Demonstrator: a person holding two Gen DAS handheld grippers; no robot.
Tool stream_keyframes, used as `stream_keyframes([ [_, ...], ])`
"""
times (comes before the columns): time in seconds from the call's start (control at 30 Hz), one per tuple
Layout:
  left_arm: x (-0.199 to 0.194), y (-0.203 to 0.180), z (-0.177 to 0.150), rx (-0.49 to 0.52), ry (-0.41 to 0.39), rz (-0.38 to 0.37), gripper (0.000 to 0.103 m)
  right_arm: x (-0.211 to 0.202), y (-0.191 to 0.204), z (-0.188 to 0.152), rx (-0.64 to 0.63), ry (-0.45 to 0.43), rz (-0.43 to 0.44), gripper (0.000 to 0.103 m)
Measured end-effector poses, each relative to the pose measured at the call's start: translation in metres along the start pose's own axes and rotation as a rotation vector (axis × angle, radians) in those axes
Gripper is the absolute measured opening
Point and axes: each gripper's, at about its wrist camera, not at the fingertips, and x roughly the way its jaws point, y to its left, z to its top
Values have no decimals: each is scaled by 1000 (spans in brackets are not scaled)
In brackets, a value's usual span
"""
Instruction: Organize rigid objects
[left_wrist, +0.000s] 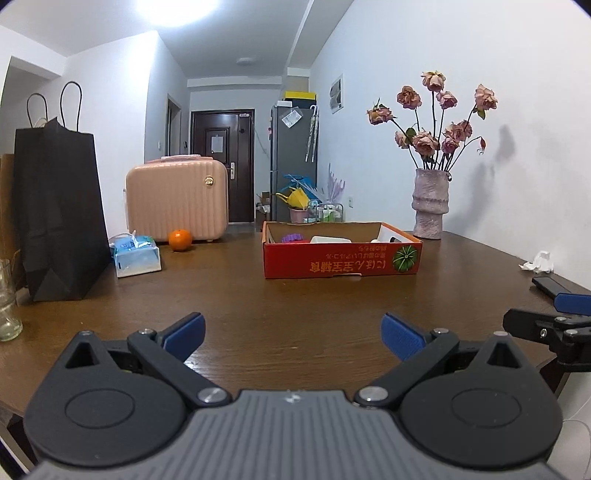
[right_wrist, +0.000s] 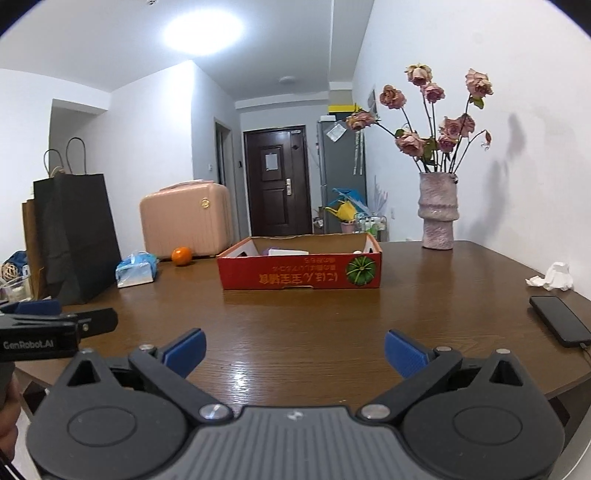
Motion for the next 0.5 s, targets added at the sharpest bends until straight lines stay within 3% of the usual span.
stream_keyframes([
  [0.5, -4, -6, 1, 28, -19, 1, 103, 1, -2, -1, 17, 11, -13, 103],
])
